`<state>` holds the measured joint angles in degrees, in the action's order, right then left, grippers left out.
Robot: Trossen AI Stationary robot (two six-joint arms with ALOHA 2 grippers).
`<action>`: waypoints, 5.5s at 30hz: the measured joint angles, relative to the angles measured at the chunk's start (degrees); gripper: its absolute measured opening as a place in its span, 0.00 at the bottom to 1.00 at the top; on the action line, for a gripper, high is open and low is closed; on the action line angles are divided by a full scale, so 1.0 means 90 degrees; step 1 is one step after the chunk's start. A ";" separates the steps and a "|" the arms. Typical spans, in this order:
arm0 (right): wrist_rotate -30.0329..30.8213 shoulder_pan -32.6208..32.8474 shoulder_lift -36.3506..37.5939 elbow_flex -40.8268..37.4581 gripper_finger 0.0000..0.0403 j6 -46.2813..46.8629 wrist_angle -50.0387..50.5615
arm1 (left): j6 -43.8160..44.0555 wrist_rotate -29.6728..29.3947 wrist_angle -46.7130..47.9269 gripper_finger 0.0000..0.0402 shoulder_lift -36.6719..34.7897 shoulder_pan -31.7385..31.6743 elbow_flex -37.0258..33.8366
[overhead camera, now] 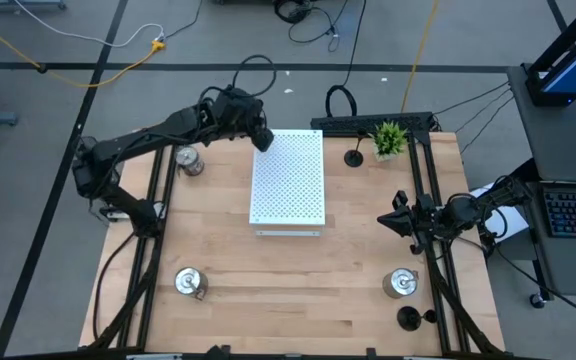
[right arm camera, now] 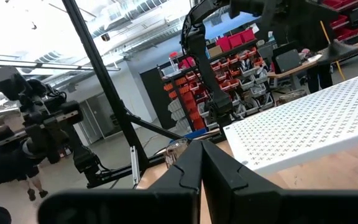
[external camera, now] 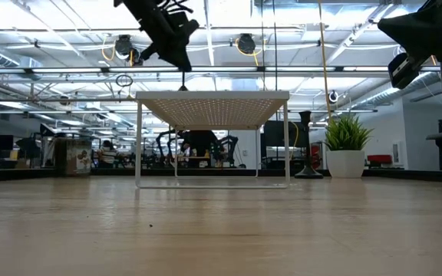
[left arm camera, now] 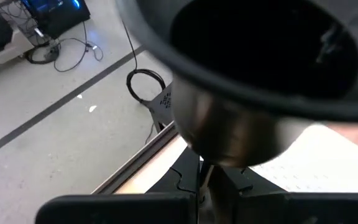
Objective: Pick & Place candle stick holders
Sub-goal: Put the top left black candle holder on the shelf
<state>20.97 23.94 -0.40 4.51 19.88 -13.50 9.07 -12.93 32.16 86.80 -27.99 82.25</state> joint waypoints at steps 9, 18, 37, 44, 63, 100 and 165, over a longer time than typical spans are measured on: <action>-0.0005 0.0002 0.0000 0.0000 0.00 0.0000 0.0005 | -0.0025 0.0135 -0.0478 0.03 0.0417 0.0031 -0.0016; -0.0005 0.0000 0.0000 0.0000 0.00 0.0000 0.0000 | 0.0007 0.0515 -0.0897 0.03 0.0416 0.0102 -0.0013; 0.0522 0.0000 -0.0005 -0.0002 0.00 -0.0433 -0.0549 | -0.0431 0.0265 -0.0898 0.03 0.0919 0.0882 0.1013; 0.0927 0.0000 -0.0159 0.0000 0.00 -0.1943 -0.2147 | -0.0219 0.0596 -0.0598 0.03 0.0898 0.1032 0.1123; 0.1646 -0.0005 -0.4127 0.2033 0.00 -0.2300 -0.2514 | 0.0296 0.0816 -0.0526 0.03 0.0890 0.1961 0.1123; 0.0130 -0.2076 -0.7909 0.5809 0.53 -0.1211 0.0498 | 0.0177 0.0059 -0.0155 0.03 0.0890 0.2965 0.1866; -0.0352 -0.2404 -0.8009 0.5802 0.62 -0.0325 0.1481 | 0.0210 -0.0612 0.1112 0.03 0.1196 0.2231 0.1857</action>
<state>17.80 2.31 -72.49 56.73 16.95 -0.17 10.95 -18.44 42.17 97.56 -7.91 98.96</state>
